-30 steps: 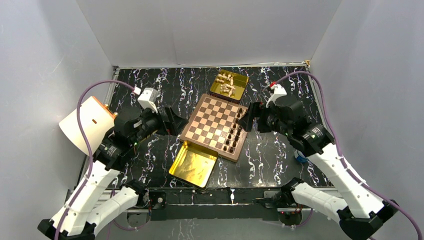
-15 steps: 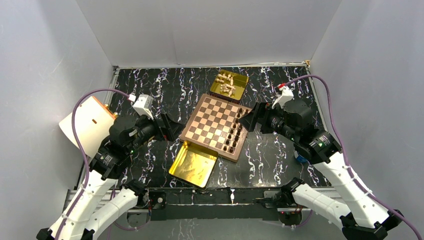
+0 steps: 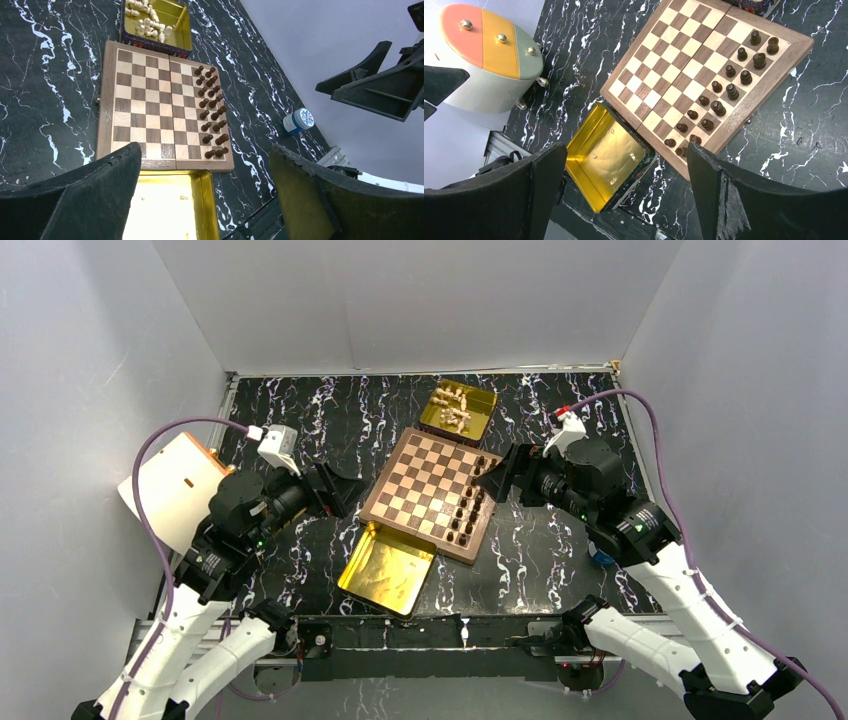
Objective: Set up the chess pieces on the board
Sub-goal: Reset both arms
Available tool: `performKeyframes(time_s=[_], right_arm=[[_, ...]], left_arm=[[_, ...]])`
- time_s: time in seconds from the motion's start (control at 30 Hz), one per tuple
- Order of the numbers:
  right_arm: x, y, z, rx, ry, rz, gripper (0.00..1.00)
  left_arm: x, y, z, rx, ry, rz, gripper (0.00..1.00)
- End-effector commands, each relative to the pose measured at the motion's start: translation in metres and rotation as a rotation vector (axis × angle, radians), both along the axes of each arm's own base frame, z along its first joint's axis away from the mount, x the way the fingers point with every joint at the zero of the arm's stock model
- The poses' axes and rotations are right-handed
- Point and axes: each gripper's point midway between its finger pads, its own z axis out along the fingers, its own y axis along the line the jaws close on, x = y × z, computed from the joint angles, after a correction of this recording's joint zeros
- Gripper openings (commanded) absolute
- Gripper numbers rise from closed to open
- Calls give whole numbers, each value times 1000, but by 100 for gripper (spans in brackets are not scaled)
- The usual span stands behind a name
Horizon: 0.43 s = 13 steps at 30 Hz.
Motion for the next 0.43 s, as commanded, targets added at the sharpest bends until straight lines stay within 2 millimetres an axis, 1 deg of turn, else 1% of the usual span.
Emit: performKeyframes(time_s=[0.0,0.33,0.4], right_arm=[[6,1,11,31,-41,-13,99],[6,3,12,32,-38,-3,99],[6,4,11,31,-34,1,99]], left_arm=[[2,5,31,-49,-80,30,96],[5,9,29,-38,-80,58,96],[4,9,32,-37,-90,53,96]])
